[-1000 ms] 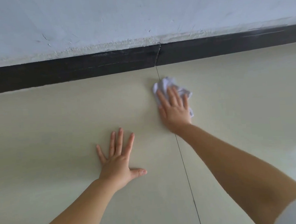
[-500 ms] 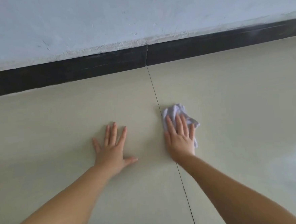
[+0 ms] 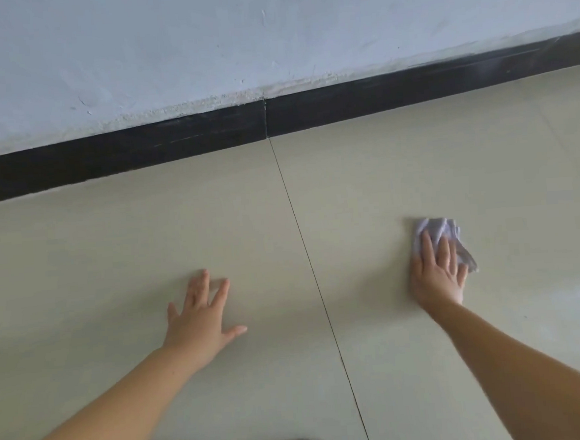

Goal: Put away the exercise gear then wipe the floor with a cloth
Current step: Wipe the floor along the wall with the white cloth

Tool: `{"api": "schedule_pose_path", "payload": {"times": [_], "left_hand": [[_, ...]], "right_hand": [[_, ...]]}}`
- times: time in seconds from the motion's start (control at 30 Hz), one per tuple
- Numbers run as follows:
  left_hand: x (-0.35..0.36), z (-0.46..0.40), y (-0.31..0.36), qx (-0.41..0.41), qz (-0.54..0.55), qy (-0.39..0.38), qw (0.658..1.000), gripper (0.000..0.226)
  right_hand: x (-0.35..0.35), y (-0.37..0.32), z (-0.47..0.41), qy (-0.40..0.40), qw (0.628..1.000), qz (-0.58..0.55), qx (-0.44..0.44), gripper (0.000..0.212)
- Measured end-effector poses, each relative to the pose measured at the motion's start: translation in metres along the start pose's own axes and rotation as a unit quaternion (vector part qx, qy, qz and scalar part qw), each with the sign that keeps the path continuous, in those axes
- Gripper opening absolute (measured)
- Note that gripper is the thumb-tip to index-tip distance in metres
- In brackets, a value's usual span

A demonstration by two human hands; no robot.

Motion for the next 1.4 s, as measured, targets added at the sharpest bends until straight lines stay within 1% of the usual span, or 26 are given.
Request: {"api": "schedule_pose_path", "payload": {"times": [0.03,0.07,0.1,0.13,0.17,0.23,0.27,0.37,0.4,0.47,0.53,0.57,0.6,0.63,0.7,0.77,0.83,0.9,1.0,1.07,1.13,1.17,1.23,1.3,1.33,1.4], "left_hand": [[-0.001,-0.001,0.000,-0.001,0.010,-0.002,1.000,0.088],[-0.003,-0.002,0.000,-0.001,0.018,-0.005,1.000,0.086],[-0.005,-0.002,0.000,-0.001,0.025,-0.011,1.000,0.085],[-0.006,-0.002,0.000,0.000,0.032,-0.017,0.999,0.083],[-0.008,-0.002,0.000,0.000,0.039,-0.022,0.999,0.082],[-0.011,0.001,0.000,-0.001,0.052,-0.033,0.998,0.077],[-0.011,0.004,0.000,0.000,0.057,-0.042,0.998,0.075],[-0.007,0.021,0.002,-0.001,0.061,-0.078,0.995,0.070],[-0.008,0.028,0.001,-0.004,0.057,-0.088,0.994,0.070],[-0.018,0.043,-0.005,-0.005,0.039,-0.099,0.994,0.070],[-0.039,0.058,-0.015,-0.002,0.031,-0.101,0.994,0.071],[-0.053,0.063,-0.021,0.003,0.028,-0.096,0.995,0.071],[-0.069,0.064,-0.028,0.010,0.020,-0.088,0.996,0.071],[-0.088,0.064,-0.033,0.020,0.008,-0.074,0.997,0.070],[-0.126,0.058,-0.045,0.023,-0.010,-0.034,0.999,0.067],[-0.154,0.053,-0.054,0.012,0.001,0.014,1.000,0.064],[-0.163,0.047,-0.057,0.005,0.018,0.048,0.999,0.062],[-0.146,0.032,-0.045,0.024,0.010,0.028,0.999,0.064],[-0.098,0.007,-0.016,0.056,-0.058,-0.062,0.995,0.074],[-0.087,-0.011,0.005,0.081,-0.074,-0.083,0.991,0.078],[-0.092,-0.025,0.028,0.101,-0.048,-0.060,0.992,0.078],[-0.096,-0.032,0.038,0.099,-0.034,-0.039,0.994,0.078],[-0.103,-0.046,0.046,0.065,-0.018,0.005,0.998,0.084],[-0.102,-0.059,0.043,0.029,0.016,0.021,0.999,0.094],[-0.098,-0.066,0.039,0.019,0.048,0.011,0.999,0.099],[-0.090,-0.081,0.028,0.013,0.107,-0.010,0.994,0.107]], "right_hand": [[0.006,-0.010,0.008,0.012,0.999,-0.027,0.039,0.054],[0.019,-0.025,0.019,0.019,0.998,-0.033,0.045,0.055],[0.035,-0.043,0.033,0.022,0.999,-0.020,0.018,0.056],[0.053,-0.065,0.051,0.022,0.999,0.006,-0.042,0.057],[0.071,-0.088,0.072,0.009,0.992,0.037,-0.121,0.059],[0.104,-0.120,0.114,-0.058,0.961,0.096,-0.254,0.057],[0.112,-0.128,0.127,-0.082,0.944,0.128,-0.292,0.054],[0.112,-0.128,0.129,-0.102,0.911,0.186,-0.352,0.049],[0.111,-0.123,0.125,-0.130,0.902,0.207,-0.356,0.050],[0.104,-0.117,0.110,-0.154,0.877,0.262,-0.371,0.054],[0.093,-0.122,0.107,-0.162,0.832,0.333,-0.413,0.059],[0.091,-0.124,0.108,-0.193,0.814,0.353,-0.419,0.061],[0.089,-0.127,0.108,-0.210,0.805,0.366,-0.417,0.059],[0.087,-0.132,0.106,-0.215,0.797,0.384,-0.415,0.057],[0.084,-0.140,0.101,-0.218,0.781,0.417,-0.410,0.068],[0.078,-0.147,0.095,-0.221,0.773,0.432,-0.409,0.076],[0.070,-0.152,0.093,-0.225,0.758,0.450,-0.415,0.073],[0.059,-0.148,0.095,-0.247,0.759,0.454,-0.396,0.068],[0.054,-0.138,0.097,-0.265,0.774,0.442,-0.368,0.066],[0.053,-0.135,0.097,-0.262,0.780,0.433,-0.368,0.065],[0.050,-0.134,0.098,-0.263,0.788,0.417,-0.368,0.063],[0.049,-0.133,0.098,-0.265,0.792,0.409,-0.367,0.063],[0.050,-0.131,0.097,-0.280,0.789,0.408,-0.365,0.064],[0.051,-0.131,0.096,-0.303,0.778,0.415,-0.362,0.065],[0.050,-0.132,0.094,-0.317,0.770,0.422,-0.358,0.065],[0.042,-0.141,0.090,-0.354,0.740,0.457,-0.343,0.065]]}}
Point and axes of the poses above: each hand's wrist, its own z-axis away from the middle knuckle, its own x-axis out of the palm, y = z × x, the point moved 6 cm from there along -z, towards the middle knuckle, and after that the axes turned 7 degrees about -y, right-handed, at the moved point
